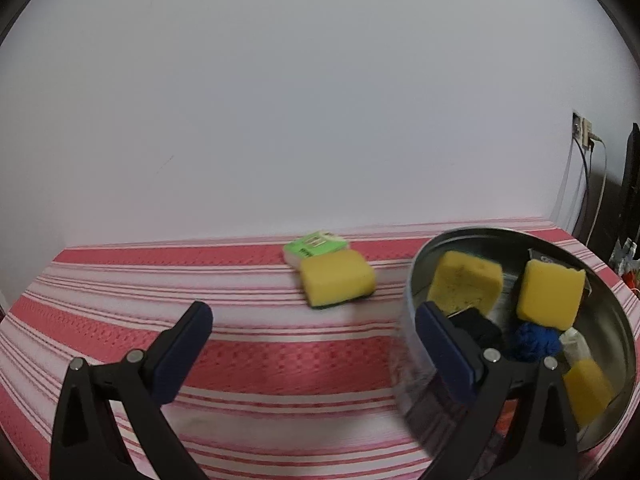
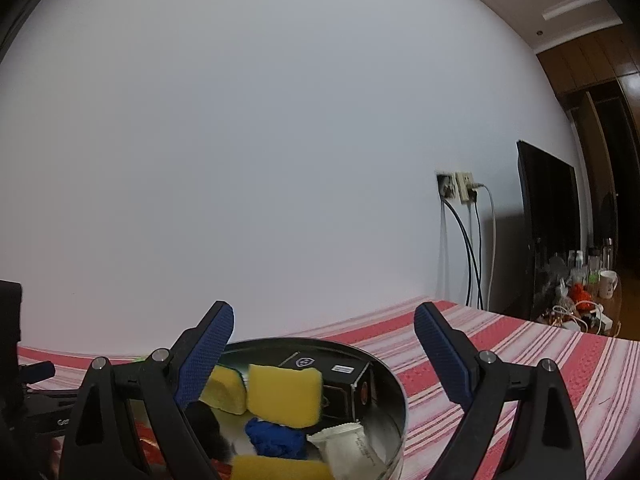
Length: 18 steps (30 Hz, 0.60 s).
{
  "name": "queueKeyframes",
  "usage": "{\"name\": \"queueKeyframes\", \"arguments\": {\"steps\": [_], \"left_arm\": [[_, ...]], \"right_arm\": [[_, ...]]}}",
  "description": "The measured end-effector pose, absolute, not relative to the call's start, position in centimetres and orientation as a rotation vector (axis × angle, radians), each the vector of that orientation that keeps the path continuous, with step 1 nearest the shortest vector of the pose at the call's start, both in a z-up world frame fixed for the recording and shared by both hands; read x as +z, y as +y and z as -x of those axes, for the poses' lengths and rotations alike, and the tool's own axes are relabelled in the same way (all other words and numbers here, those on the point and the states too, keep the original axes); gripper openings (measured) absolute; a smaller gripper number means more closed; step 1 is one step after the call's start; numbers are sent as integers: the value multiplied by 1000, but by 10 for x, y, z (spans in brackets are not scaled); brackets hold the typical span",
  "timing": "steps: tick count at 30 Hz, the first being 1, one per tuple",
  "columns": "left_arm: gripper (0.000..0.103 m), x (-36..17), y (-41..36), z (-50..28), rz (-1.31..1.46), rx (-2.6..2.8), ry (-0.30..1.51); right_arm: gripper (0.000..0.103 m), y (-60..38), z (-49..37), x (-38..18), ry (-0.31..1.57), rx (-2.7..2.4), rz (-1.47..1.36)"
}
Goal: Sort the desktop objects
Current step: 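Withdraw both open tools from the tin toward the sponge and green pack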
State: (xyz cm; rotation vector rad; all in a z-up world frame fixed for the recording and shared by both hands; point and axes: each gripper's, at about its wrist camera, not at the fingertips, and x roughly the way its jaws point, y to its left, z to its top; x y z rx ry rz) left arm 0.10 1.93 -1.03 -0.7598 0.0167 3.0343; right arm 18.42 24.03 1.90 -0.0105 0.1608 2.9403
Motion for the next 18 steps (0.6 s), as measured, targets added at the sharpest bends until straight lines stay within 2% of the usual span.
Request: {"name": "queueKeyframes", "arguments": {"steps": [4,10,18], "left_arm": [[103,-15,9,2,827,3046,13],[103,-22,-19,10,915,3063,-30],[103,-28,-66,28,982,3146,-59]], "right_arm": [[101,227,-191,20,129,2965,1],[101,199,-201,20,55,3024,-36],[101,151,-193,18,-33,3160,60]]}}
